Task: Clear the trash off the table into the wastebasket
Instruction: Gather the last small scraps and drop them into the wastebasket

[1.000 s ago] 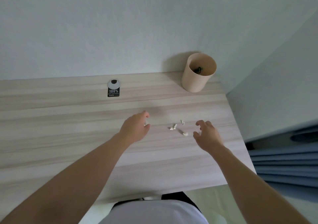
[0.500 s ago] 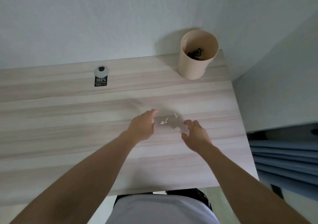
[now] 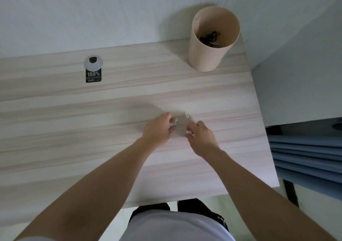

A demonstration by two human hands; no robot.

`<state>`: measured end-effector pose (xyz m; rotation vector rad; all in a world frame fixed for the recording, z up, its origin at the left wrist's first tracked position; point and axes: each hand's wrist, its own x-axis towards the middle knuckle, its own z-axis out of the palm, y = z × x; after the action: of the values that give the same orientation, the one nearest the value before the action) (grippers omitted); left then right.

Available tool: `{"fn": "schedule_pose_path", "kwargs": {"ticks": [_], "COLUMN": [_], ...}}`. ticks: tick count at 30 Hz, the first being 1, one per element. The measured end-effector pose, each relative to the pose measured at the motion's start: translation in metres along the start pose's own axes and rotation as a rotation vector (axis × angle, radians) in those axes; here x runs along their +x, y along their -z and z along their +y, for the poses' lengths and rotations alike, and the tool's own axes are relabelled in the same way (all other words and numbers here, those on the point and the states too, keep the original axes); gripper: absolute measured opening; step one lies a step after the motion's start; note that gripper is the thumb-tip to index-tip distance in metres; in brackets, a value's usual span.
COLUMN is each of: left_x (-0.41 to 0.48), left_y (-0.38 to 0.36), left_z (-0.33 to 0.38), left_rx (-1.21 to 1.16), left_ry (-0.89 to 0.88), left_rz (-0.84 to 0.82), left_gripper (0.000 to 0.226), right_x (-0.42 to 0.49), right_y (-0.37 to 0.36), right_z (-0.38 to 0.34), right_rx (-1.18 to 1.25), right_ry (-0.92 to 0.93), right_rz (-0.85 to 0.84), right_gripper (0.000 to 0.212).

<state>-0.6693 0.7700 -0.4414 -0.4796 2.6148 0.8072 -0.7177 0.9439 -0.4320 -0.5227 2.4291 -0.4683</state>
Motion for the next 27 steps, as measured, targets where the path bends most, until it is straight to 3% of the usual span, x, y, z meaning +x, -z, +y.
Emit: {"fn": "schedule_pose_path", "kwargs": {"ticks": [12, 19, 22, 27], "left_x": [-0.008, -0.013, -0.010, -0.002], "left_y": [-0.001, 0.009, 0.008, 0.006], "left_z": [-0.006, -0.007, -0.006, -0.002], "left_rx": [-0.032, -0.089, -0.116, -0.101], "left_ry": [-0.060, -0.029, -0.023, -0.007], "left_rz": [0.016, 0.049, 0.060, 0.039], "left_gripper": [0.003, 0.022, 0.021, 0.027], "right_x": [-0.006, -0.002, 0.005, 0.026], "right_y": [0.012, 0.021, 0.023, 0.023], "right_z": [-0.005, -0.004, -0.004, 0.002], "right_rx": [0.073, 0.099, 0.100, 0.057], "right_ry": [-0.061, -0.093, -0.080, -0.028], "right_rz": [0.022, 0.047, 0.050, 0.065], "right_gripper": [0.007, 0.012, 0.025, 0.025]}}
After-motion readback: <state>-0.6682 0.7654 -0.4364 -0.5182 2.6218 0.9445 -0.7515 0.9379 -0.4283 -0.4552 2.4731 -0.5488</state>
